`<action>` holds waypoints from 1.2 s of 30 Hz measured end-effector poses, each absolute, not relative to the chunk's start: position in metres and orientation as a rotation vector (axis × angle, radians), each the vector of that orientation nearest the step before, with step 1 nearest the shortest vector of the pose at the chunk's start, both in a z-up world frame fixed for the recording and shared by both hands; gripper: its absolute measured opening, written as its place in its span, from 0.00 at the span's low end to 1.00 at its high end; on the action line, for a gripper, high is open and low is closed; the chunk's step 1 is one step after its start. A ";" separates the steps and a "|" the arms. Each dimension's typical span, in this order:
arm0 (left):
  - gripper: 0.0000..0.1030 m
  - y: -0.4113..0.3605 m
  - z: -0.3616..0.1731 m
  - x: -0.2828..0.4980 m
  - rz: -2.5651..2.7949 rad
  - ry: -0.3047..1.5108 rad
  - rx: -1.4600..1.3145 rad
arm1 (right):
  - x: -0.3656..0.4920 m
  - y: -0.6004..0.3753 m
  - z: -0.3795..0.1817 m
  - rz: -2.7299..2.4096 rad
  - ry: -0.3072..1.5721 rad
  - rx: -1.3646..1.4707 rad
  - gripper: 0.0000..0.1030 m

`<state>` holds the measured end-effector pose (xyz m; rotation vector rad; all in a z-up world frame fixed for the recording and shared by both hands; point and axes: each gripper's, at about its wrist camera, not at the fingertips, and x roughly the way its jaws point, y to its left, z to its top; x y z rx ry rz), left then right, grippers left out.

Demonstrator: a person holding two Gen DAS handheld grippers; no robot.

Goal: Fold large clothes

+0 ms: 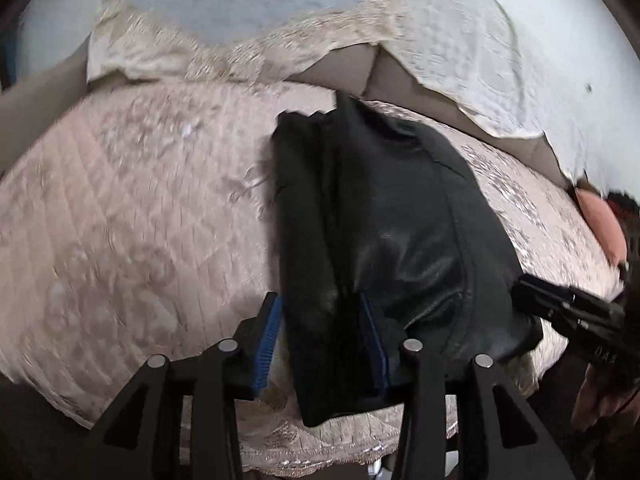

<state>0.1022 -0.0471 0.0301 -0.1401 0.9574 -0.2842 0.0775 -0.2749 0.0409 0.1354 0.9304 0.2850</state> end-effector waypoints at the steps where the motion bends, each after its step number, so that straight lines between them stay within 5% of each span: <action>1: 0.44 -0.046 0.029 0.103 -0.284 0.957 -0.152 | 0.080 -0.275 0.039 0.279 0.936 0.142 0.36; 11: 0.45 -0.047 0.051 0.096 -0.277 0.952 -0.126 | 0.067 -0.281 0.058 0.273 0.907 0.160 0.36; 15: 0.45 -0.042 0.071 0.094 -0.305 0.919 -0.165 | 0.059 -0.292 0.072 0.284 0.884 0.190 0.46; 20: 0.60 -0.047 0.086 0.111 -0.330 0.886 -0.187 | 0.064 -0.308 0.073 0.288 0.874 0.276 0.59; 28: 0.60 -0.067 0.056 0.152 -0.326 0.968 -0.141 | 0.093 -0.329 0.050 0.286 0.931 0.412 0.62; 36: 0.79 -0.061 0.032 0.160 -0.315 1.003 -0.175 | 0.122 -0.339 0.027 0.331 0.987 0.513 0.63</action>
